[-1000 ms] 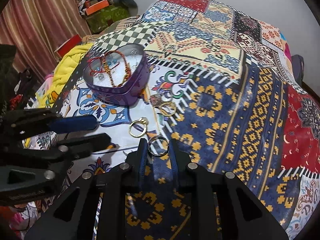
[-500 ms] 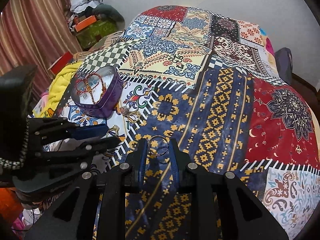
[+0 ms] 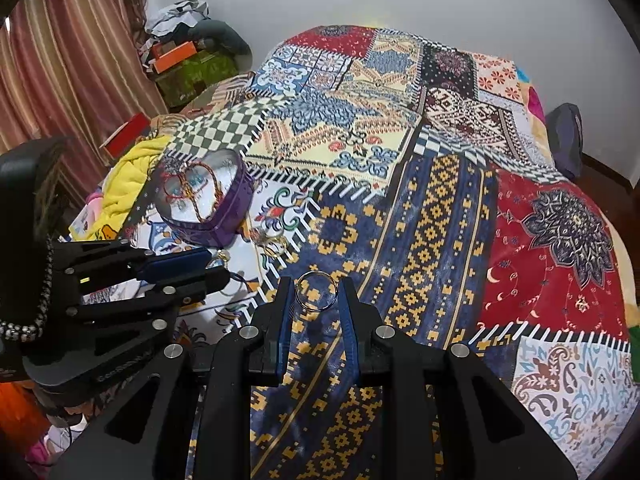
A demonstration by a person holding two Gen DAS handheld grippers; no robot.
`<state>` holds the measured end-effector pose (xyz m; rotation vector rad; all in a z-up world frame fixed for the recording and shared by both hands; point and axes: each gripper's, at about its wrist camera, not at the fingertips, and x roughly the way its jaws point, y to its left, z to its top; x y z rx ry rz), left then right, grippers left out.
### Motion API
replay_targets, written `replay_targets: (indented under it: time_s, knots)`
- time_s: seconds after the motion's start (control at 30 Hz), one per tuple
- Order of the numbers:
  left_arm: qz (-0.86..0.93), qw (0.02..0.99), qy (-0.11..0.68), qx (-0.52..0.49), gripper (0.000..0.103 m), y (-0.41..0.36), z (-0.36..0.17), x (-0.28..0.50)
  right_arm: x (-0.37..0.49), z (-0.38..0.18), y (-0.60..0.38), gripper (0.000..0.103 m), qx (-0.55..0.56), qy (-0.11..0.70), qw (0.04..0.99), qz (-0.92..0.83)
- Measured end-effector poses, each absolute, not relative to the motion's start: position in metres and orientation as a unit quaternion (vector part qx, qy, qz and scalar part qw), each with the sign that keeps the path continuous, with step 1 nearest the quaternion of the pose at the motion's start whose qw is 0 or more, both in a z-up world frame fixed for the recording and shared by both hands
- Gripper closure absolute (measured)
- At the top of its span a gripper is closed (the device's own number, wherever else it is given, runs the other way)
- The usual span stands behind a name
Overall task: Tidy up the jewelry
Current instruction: 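Grasp a ring with the right tool while the left tool grasps a gold ring, then lower both held rings into the heart tin and open both tools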
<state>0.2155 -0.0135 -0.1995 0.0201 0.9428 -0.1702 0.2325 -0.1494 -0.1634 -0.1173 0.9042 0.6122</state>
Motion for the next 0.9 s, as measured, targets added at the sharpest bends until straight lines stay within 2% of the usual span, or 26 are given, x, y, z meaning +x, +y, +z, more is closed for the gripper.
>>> replay_targets:
  time_s: [0.5,0.9]
  knots:
    - [-0.043,0.921,0.387,-0.026,0.085,0.031,-0.145,0.195,0.226,-0.118,-0.118,0.083,-0.058,0.378,0.87,0.312]
    - [-0.014,0.928,0.371,-0.043,0.085,0.071,-0.142,0.196,0.231,-0.115,-0.074,0.083,-0.072,0.366,0.861,0.346]
